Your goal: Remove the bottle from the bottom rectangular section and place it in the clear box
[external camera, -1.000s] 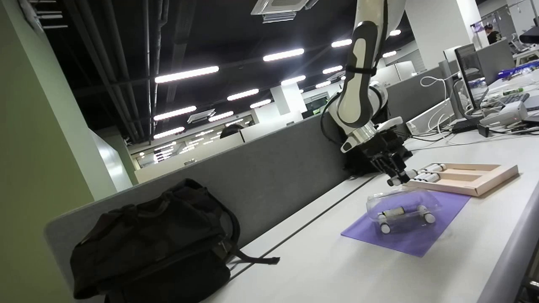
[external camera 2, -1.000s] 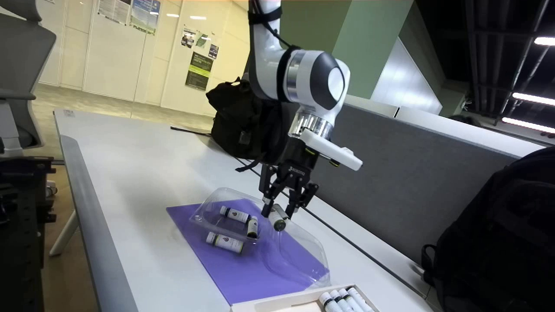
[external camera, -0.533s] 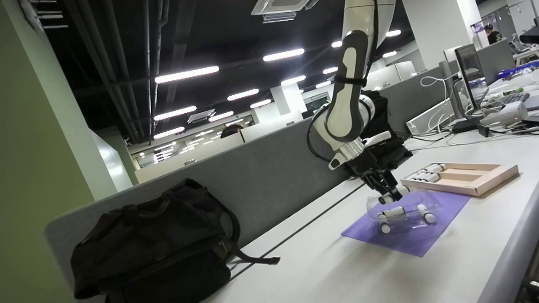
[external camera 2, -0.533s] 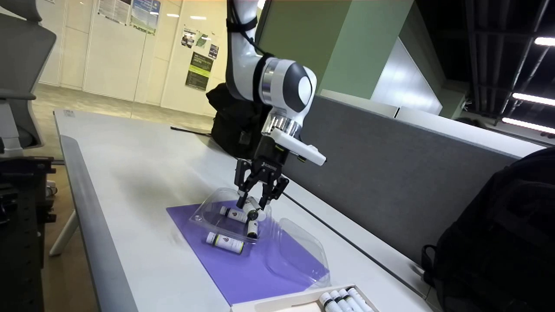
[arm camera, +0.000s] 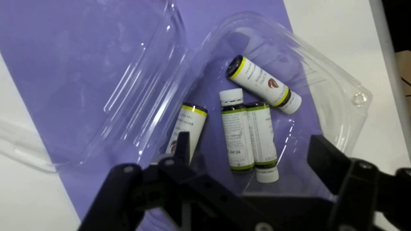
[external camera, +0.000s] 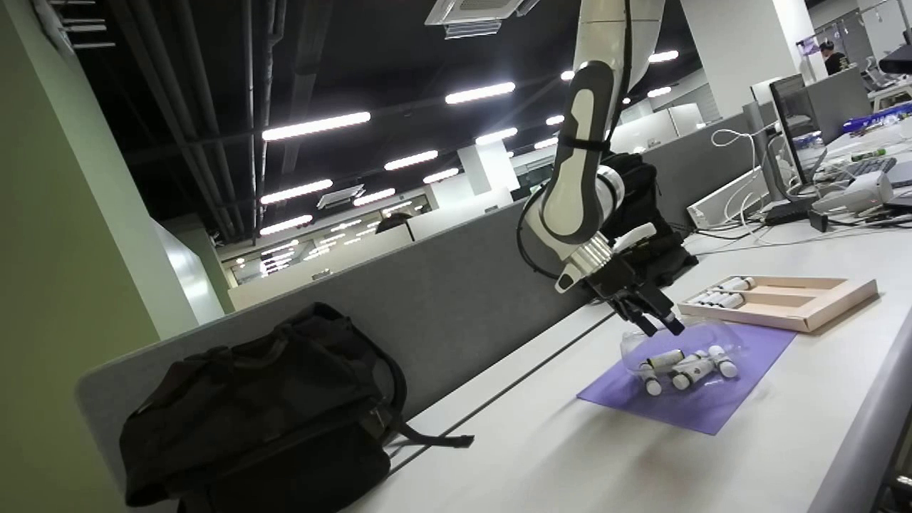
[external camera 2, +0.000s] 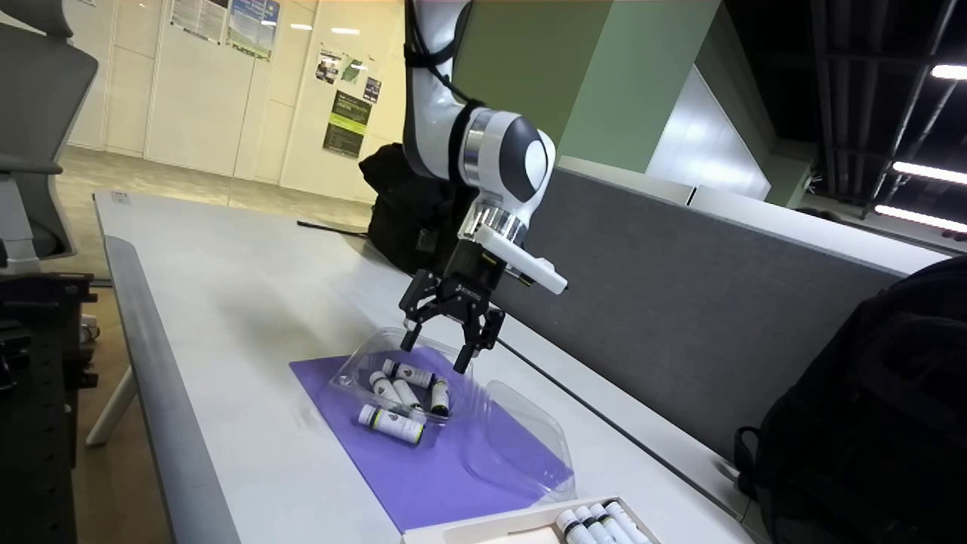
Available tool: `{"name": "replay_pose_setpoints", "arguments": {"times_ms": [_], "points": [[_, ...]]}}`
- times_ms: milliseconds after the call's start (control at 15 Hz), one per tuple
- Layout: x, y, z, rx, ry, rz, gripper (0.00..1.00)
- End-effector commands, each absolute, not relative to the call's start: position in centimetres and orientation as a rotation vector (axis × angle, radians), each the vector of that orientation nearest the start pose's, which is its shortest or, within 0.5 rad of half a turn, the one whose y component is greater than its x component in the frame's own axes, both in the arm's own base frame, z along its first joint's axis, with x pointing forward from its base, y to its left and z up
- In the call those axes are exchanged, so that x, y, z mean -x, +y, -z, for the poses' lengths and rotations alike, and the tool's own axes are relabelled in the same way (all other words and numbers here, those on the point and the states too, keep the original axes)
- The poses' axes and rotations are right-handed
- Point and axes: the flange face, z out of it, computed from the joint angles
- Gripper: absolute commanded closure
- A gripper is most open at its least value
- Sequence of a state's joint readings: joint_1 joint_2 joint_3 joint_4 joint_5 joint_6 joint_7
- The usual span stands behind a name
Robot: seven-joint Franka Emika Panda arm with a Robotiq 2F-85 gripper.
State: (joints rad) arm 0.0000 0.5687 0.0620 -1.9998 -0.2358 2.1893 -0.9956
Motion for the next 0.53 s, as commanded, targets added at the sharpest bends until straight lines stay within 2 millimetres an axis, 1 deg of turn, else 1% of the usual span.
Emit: {"name": "replay_pose_setpoints", "arguments": {"times_ms": [0, 67, 200, 267, 333, 400, 467], "points": [[-57.0, 3.2, -19.0, 2.504, -1.736, -0.557, 0.0], [-57.2, 3.2, -20.2, 2.512, -1.738, -0.538, 0.0], [-57.5, 2.3, -22.6, 2.57, -1.733, -0.505, 0.0], [-57.5, 3.2, -20.0, 2.523, -1.761, -0.526, 0.0], [-57.7, 3.1, -20.9, 2.534, -1.765, -0.51, 0.0], [-57.7, 3.1, -21.0, 2.533, -1.768, -0.509, 0.0], [-57.6, 3.1, -20.7, 2.527, -1.767, -0.516, 0.0]]}}
